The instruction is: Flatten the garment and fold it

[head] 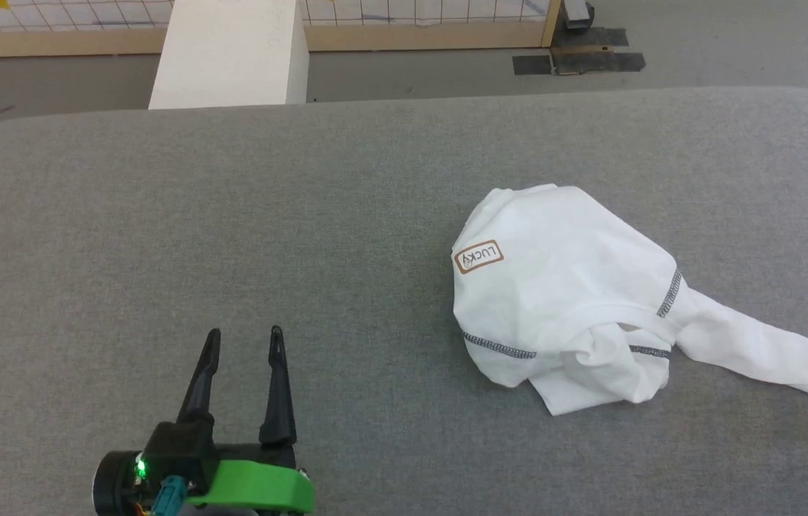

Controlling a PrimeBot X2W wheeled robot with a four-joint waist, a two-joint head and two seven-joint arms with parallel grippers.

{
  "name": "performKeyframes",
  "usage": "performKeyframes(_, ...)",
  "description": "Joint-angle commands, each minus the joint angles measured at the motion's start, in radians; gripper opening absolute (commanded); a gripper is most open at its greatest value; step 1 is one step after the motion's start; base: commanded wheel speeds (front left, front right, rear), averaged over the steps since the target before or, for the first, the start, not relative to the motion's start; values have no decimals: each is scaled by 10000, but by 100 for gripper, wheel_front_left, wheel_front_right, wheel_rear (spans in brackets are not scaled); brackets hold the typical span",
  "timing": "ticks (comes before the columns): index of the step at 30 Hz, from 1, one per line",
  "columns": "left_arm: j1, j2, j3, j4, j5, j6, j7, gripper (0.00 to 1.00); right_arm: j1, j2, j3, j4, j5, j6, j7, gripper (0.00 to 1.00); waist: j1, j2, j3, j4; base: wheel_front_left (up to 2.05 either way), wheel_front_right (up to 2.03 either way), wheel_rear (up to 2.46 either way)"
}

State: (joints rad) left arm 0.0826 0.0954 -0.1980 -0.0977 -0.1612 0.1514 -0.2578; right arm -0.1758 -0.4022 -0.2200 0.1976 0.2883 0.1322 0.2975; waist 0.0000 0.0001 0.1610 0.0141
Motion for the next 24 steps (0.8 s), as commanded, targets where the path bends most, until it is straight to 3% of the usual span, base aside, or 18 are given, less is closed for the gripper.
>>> performKeyframes(1, -154, 1, -33, 5, -47, -7, -23, 100, -146, -46, 226, -132, 330, -15, 302, 100, 0, -1, 128, -7, 0, 0, 0)
performKeyframes(8, -471, -117, -246, 74, -68, 0, -31, 100, 142, -633, 1094, 0, 846, -15, 1843, 100, 0, -1, 731, 361, 0, 0, 0)
performKeyframes(16, -671, -175, -262, 140, -58, 14, -37, 100, 363, -781, 1906, 647, 1301, -15, 2995, 100, 0, -1, 1087, 700, 0, 0, 0)
performKeyframes(17, -683, -183, -268, 142, -56, 11, -37, 100, 361, -818, 1979, 723, 1306, -15, 3075, 91, 0, -1, 1093, 720, 0, 0, 0)
performKeyframes(18, -696, -192, -275, 143, -52, 7, -37, 100, 328, -880, 2015, 788, 1256, -15, 3069, 11, 0, -1, 1105, 740, 0, 0, 0)
performKeyframes(19, -708, -200, -285, 148, -48, 0, -38, 100, 281, -927, 1990, 841, 1188, -15, 3001, 0, 0, -1, 1103, 760, 0, 0, 0)
performKeyframes(24, -708, -236, -264, 175, -48, 5, -38, 100, -198, -1266, 1817, 754, 800, -15, 2355, 0, 0, -1, 991, 775, 0, 0, 0)
